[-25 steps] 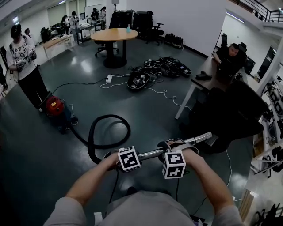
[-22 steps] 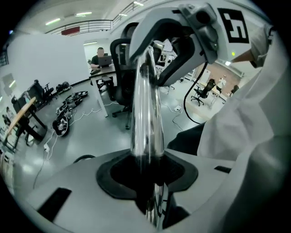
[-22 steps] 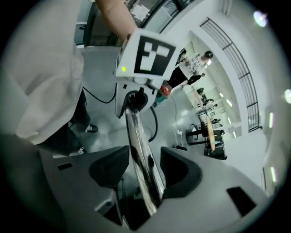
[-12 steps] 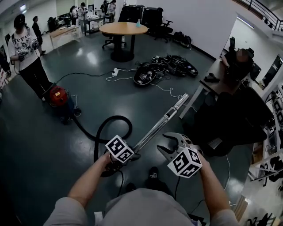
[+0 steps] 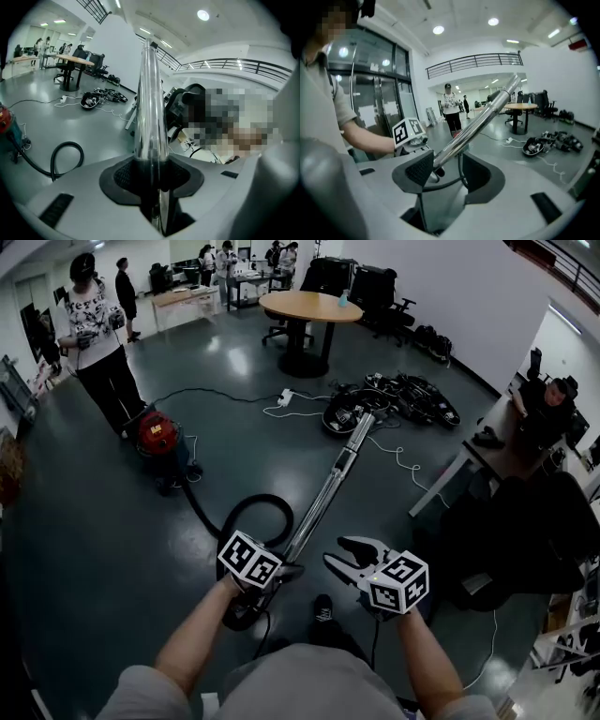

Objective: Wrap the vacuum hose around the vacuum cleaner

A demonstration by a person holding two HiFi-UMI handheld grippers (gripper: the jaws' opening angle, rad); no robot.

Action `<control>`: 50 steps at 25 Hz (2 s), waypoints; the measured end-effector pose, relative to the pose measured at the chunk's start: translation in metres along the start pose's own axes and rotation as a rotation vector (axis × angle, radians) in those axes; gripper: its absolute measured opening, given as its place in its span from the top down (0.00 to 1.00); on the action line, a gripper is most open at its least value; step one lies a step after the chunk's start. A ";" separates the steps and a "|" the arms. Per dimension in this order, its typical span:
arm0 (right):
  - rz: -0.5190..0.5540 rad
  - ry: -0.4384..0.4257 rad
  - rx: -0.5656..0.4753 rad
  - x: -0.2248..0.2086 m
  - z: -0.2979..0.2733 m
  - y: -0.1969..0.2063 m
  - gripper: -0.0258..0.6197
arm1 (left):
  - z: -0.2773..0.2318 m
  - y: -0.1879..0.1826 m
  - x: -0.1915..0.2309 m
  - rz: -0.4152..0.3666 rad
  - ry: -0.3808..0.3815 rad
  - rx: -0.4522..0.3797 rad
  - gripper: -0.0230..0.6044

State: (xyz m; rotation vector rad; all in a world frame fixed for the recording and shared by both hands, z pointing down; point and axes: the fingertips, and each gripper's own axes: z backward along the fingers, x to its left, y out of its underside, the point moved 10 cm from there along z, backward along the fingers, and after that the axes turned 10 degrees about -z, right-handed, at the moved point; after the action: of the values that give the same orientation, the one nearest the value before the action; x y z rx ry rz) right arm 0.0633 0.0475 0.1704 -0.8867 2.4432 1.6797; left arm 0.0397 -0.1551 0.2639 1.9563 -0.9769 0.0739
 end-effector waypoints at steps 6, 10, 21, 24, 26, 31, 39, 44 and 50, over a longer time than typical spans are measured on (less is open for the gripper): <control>-0.183 -0.147 -0.083 -0.033 -0.036 -0.012 0.66 | -0.002 -0.014 0.015 0.033 -0.050 -0.070 0.73; -0.260 -0.180 -0.094 -0.062 -0.059 -0.022 0.66 | -0.013 -0.029 0.026 0.070 -0.068 -0.115 0.73; -0.544 -0.421 -0.087 -0.124 -0.126 -0.054 0.57 | -0.038 -0.068 0.045 0.114 -0.127 -0.144 0.73; -0.581 -0.556 -0.072 -0.132 -0.139 -0.062 0.57 | -0.045 -0.077 0.044 0.102 -0.146 -0.128 0.73; -0.592 -0.627 -0.060 -0.134 -0.146 -0.067 0.57 | -0.049 -0.082 0.045 0.100 -0.168 -0.114 0.73; -0.578 -0.678 -0.036 -0.131 -0.153 -0.068 0.80 | -0.047 -0.088 0.038 0.106 -0.232 -0.094 0.73; -0.547 -0.732 -0.011 -0.144 -0.160 -0.071 0.84 | -0.056 -0.096 0.042 0.119 -0.304 -0.100 0.73; -0.529 -0.707 -0.024 -0.154 -0.162 -0.083 0.84 | -0.055 -0.105 0.047 0.038 -0.330 -0.070 0.73; -0.500 -0.625 -0.042 -0.163 -0.168 -0.111 0.84 | -0.035 -0.120 0.057 -0.054 -0.351 -0.030 0.69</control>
State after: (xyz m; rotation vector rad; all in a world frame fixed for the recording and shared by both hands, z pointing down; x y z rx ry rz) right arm 0.2983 -0.0566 0.2028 -0.7412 1.6250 1.5197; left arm 0.1688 -0.1318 0.2232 2.0057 -1.1399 -0.3227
